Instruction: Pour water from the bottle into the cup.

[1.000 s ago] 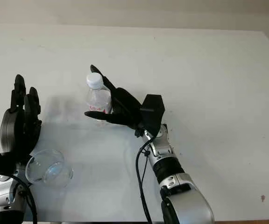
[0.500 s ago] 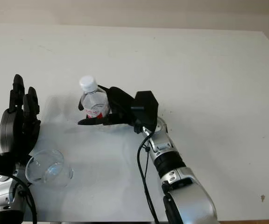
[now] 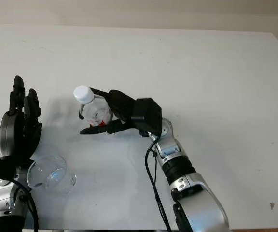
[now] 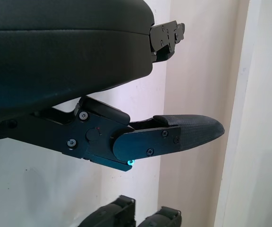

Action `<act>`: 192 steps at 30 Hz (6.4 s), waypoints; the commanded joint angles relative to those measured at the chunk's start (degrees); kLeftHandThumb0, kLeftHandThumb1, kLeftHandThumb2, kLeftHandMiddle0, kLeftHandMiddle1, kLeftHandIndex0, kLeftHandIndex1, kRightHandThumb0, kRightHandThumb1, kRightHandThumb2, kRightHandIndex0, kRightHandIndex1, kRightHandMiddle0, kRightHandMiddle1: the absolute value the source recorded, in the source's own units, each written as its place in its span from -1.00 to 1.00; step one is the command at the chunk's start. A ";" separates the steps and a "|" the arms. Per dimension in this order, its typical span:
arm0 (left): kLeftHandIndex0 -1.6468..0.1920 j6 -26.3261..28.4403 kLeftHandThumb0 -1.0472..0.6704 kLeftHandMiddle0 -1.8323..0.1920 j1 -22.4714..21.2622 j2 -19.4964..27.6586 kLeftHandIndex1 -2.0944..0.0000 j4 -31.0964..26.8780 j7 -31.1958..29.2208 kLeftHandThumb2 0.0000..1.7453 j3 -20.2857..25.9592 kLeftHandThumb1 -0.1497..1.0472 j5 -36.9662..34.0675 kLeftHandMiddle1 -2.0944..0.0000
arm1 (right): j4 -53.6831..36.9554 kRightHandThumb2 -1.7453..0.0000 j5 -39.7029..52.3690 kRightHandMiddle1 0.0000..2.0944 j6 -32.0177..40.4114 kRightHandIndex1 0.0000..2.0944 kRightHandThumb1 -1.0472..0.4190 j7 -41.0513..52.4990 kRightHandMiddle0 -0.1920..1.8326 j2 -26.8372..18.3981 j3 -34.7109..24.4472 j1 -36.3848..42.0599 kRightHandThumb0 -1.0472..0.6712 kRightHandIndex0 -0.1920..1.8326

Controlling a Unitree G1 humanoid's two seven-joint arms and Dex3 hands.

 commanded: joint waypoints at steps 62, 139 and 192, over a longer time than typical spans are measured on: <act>1.00 -1.17 -0.64 1.00 -2.33 -0.18 0.98 5.40 0.24 -0.42 0.65 1.00 0.88 1.00 | -5.18 0.90 -68.58 0.58 -17.89 0.78 -0.98 -84.34 0.00 -13.75 34.07 -24.57 -0.52 0.80; 1.00 -1.89 -0.66 1.00 -2.95 -0.74 1.00 9.09 -2.33 -0.39 0.91 1.00 -1.01 1.00 | -43.76 0.51 16.20 1.00 43.46 1.00 -1.00 -12.17 0.58 -12.64 -13.85 20.19 -0.29 0.82; 1.00 -1.16 -0.65 1.00 -2.27 -0.32 1.00 7.81 -2.76 -0.37 1.13 1.00 -1.43 1.00 | -36.18 0.77 10.52 1.00 27.62 1.00 -1.00 -7.97 0.07 -9.06 -11.12 24.89 -0.36 0.51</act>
